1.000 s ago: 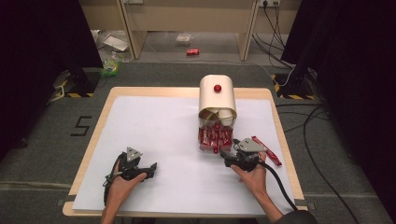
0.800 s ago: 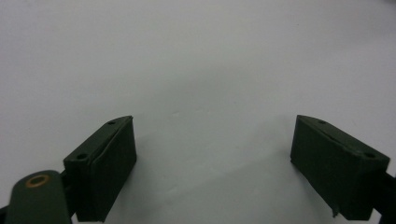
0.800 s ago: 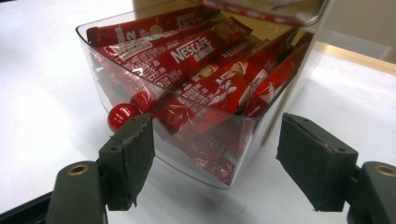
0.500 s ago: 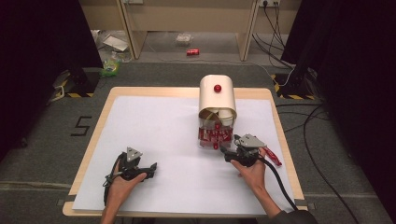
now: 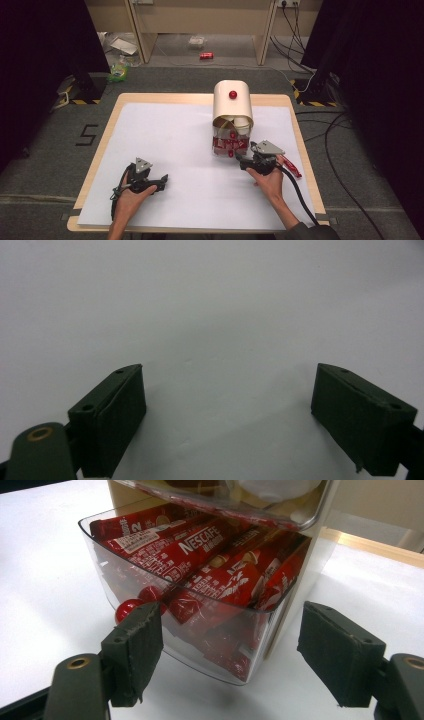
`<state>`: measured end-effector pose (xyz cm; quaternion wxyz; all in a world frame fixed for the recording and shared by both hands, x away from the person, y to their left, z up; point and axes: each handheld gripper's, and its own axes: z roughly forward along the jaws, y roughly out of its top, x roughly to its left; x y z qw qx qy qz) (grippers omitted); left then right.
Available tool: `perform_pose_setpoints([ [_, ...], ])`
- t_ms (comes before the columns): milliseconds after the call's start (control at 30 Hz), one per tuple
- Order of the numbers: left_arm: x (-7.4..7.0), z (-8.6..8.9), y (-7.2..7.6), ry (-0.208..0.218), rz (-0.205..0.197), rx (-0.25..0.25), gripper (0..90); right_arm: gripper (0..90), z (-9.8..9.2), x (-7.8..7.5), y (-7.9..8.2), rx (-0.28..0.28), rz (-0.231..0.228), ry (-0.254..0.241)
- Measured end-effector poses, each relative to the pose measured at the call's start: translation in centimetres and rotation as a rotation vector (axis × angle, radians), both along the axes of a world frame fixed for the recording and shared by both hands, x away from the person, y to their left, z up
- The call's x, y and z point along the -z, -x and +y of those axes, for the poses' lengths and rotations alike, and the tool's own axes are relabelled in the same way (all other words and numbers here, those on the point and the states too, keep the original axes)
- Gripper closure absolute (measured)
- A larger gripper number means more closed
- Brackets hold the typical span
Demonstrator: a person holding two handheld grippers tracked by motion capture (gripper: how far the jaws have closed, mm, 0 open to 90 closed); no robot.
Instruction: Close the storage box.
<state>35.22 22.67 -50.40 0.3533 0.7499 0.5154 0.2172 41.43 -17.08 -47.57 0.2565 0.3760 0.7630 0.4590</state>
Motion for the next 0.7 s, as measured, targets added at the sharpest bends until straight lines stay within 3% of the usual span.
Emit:
perform_pose_setpoints([
  [700,0.0,0.0,0.0,0.000,0.000,0.000,13.6,26.2,0.1,0.1,-1.3,0.018,0.000,-0.009],
])
